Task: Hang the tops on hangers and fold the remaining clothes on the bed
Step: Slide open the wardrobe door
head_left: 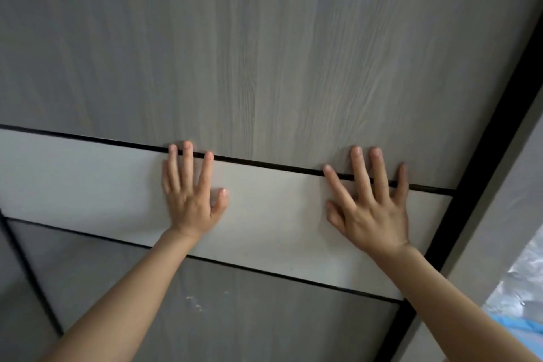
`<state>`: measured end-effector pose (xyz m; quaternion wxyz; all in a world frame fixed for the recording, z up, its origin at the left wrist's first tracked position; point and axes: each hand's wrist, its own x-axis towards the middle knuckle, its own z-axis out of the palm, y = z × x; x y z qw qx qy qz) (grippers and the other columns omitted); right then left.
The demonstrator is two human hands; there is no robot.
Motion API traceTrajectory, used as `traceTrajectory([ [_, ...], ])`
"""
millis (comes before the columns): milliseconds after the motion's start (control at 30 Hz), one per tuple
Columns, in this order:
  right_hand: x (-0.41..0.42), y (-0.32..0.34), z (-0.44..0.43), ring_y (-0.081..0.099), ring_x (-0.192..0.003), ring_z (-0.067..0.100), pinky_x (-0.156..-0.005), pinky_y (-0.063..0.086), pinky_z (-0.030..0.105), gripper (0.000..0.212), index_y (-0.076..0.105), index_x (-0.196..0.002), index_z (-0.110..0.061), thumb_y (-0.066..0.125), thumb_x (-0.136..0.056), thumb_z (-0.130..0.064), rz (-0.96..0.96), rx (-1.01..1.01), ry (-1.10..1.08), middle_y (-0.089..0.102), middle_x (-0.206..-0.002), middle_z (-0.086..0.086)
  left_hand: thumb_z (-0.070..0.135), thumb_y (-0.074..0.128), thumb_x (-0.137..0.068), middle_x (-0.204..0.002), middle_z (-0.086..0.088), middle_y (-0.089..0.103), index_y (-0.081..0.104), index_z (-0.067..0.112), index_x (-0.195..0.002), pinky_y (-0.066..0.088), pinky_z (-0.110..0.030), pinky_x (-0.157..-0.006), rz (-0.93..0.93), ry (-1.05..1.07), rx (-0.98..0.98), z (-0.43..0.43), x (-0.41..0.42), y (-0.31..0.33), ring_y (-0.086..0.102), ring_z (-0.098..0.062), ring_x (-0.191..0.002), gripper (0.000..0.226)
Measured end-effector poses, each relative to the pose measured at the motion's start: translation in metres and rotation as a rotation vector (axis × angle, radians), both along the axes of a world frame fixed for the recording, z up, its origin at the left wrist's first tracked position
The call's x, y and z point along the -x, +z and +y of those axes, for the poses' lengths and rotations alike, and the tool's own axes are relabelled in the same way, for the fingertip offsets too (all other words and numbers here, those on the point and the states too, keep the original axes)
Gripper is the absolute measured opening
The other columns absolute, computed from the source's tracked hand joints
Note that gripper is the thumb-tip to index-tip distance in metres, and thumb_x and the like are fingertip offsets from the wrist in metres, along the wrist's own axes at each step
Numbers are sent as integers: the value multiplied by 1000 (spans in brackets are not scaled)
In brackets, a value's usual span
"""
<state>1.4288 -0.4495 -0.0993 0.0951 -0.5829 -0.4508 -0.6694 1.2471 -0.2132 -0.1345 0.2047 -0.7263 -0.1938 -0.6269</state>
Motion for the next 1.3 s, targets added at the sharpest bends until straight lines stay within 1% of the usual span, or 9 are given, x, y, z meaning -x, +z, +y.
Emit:
traceTrajectory([
  [200, 13, -5, 20, 6, -145, 34, -109, 15, 58, 58, 37, -140, -24, 47, -86, -43, 53, -77, 2, 11, -154, 20, 45, 23, -95, -158, -9, 6, 22, 20, -146, 10, -42, -115, -32, -4, -52, 14, 4, -1, 3, -27, -145, 57],
  [333, 21, -6, 32, 4, -145, 34, -110, 13, 58, 58, 37, -139, -24, 48, -86, -44, 56, -87, 15, 21, -147, 17, 46, 22, -95, -146, -24, 20, 20, 22, -147, 11, -42, -114, -37, -6, -34, 23, 10, 1, 3, -26, -145, 58],
  [400, 25, -7, 39, 5, -145, 34, -110, 13, 57, 57, 38, -139, -25, 48, -86, -43, 53, -97, 20, 23, -146, 18, 46, 22, -95, -147, -24, 20, 15, 23, -150, 11, -42, -114, -42, -1, -35, 30, 16, 1, 3, -26, -145, 60],
  [500, 36, -7, 54, 4, -145, 34, -110, 15, 57, 56, 38, -139, -24, 48, -86, -42, 53, -94, 46, 32, -143, 18, 47, 21, -95, -159, -6, 3, 16, 22, -149, 12, -42, -114, -28, 11, -50, 44, 29, 0, 3, -26, -145, 60],
  [567, 45, -8, 67, 4, -145, 34, -110, 14, 57, 56, 39, -138, -24, 48, -86, -41, 53, -100, 54, 34, -142, 17, 47, 20, -95, -159, -1, 1, 13, 23, -150, 13, -44, -114, -27, 15, -56, 57, 39, -2, 4, -27, -145, 60],
  [733, 68, -8, 97, 3, -145, 34, -112, 10, 56, 55, 40, -137, -24, 47, -85, -39, 70, -90, 47, 35, -142, 16, 48, 18, -96, -159, -1, 1, 11, 24, -151, 14, -45, -114, -24, 27, -46, 89, 60, -3, 5, -28, -145, 60],
  [1000, 120, -6, 164, 4, -145, 33, -109, 15, 56, 53, 41, -136, -24, 47, -85, -38, 79, -82, 31, 35, -142, 16, 48, 19, -96, -159, -3, 2, 11, 22, -151, 14, -45, -114, -13, 52, -42, 158, 112, -5, 5, -29, -145, 61],
  [1233, 177, 4, 214, 24, -136, 37, -105, 21, 56, 54, 43, -133, -22, 48, -80, -22, 146, 47, 40, 32, -142, 17, 45, 27, -93, -157, -10, 6, 26, 19, -140, 2, -41, -115, 51, 95, 38, 220, 168, -5, -1, -21, -146, 54],
  [1300, 199, 9, 220, 27, -135, 35, -106, 19, 54, 57, 42, -132, -23, 50, -76, -19, 152, 78, 31, 31, -142, 18, 41, 35, -88, -150, -17, 17, 28, 18, -139, 0, -40, -115, 54, 90, 65, 243, 187, -3, -1, -20, -146, 56],
])
